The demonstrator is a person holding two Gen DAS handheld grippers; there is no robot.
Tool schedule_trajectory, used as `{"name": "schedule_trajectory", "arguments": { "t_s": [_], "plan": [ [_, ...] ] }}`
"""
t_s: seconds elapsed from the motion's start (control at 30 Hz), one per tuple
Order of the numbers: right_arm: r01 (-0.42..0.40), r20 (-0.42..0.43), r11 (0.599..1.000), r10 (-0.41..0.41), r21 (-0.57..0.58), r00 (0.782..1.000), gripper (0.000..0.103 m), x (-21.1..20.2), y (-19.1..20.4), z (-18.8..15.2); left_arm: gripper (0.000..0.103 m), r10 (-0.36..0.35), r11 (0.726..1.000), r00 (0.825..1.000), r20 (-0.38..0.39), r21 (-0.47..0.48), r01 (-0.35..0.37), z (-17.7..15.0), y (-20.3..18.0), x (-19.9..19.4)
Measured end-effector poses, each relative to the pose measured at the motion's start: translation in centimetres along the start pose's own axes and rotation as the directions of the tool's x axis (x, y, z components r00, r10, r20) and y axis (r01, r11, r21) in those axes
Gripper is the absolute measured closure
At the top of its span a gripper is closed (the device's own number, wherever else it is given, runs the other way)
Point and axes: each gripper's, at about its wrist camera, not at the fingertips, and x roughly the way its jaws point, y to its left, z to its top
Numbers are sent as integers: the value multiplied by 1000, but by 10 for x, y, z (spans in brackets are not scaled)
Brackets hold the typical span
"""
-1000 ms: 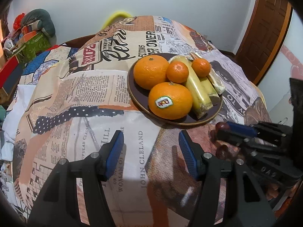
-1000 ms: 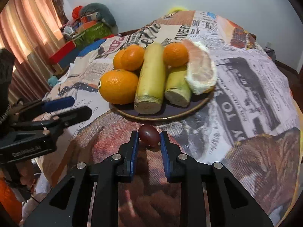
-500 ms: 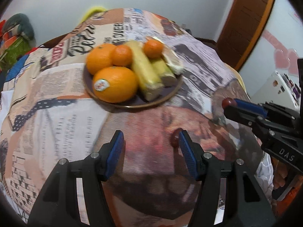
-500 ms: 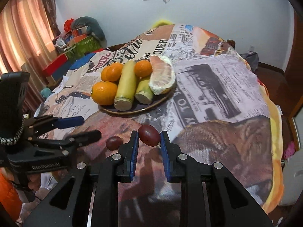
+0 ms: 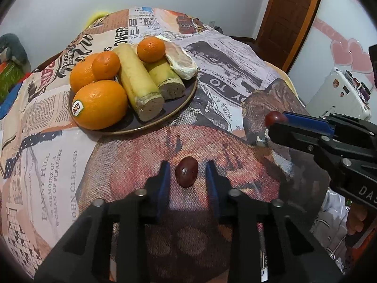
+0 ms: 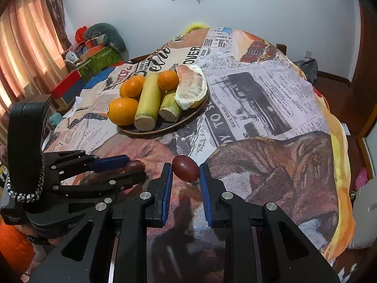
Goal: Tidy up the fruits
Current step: 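Grasp the red date with the right tool while the left tool grasps another date, then lower the date onto the plate with the left tool while the right tool places its date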
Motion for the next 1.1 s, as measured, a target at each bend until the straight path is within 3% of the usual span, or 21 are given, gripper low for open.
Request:
{"name": "schedule_trajectory", "arguments": {
  "t_s": [0.2,0.53,0.83,1.1],
  "plan": [
    [-10,-1,1000,10,-13,1000,82,7,5,5,87,-17,1000,1000,14,3,17,-2,5,-4],
    [-40,5,998,40,-46,999,82,24,19,24,87,20,998,997,71,-60,-16,6,38,-26],
    [-58,11,996,59,-62,998,82,41,24,43,87,63,994,988,140,-98,-50,34,68,-41],
    [-62,39,995,65,-84,997,82,53,27,65,87,52,995,984,170,-95,-37,61,77,-34]
  ]
}}
